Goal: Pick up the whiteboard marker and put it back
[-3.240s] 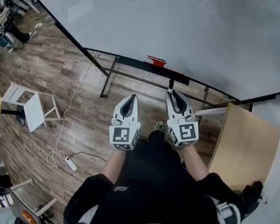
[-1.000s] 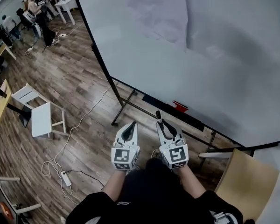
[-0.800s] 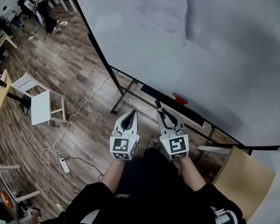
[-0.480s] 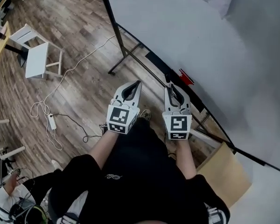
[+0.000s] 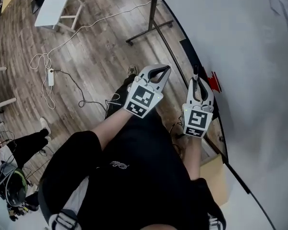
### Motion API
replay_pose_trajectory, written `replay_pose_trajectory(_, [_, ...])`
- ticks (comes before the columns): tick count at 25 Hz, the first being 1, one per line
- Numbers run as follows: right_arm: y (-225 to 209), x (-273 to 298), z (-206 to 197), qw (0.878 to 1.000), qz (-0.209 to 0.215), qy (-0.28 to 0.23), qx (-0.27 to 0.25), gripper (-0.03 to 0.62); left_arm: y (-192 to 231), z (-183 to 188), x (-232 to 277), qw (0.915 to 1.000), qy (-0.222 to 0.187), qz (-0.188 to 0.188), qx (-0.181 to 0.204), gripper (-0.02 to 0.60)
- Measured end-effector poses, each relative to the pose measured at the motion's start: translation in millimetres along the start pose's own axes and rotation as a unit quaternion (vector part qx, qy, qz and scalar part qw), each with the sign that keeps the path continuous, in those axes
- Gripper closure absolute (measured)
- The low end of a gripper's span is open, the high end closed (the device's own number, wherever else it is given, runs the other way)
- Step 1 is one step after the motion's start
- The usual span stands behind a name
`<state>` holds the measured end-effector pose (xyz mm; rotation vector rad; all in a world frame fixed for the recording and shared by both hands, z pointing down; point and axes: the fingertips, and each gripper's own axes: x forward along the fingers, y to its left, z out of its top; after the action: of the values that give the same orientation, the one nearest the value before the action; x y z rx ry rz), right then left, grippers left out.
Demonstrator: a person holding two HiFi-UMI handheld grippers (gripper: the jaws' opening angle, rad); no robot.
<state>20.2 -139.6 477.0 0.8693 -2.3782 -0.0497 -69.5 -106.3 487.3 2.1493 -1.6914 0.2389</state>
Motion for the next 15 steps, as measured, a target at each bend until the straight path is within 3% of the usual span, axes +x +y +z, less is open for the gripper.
replay_pose_trajectory(7, [9.6,46.7,-13.5,0.997,0.016,0.051,-0.055,0.542,42.4,-5.7,18.1,0.9999,-0.003,0.001,-0.015,0.575])
replay_pose_trajectory(15, [6.6,99.0,-32.4,0.978,0.012,0.154,-0.138,0.542,71.4,-20.3,47.8,0.9988,0.032,-0.029,-0.023,0.575])
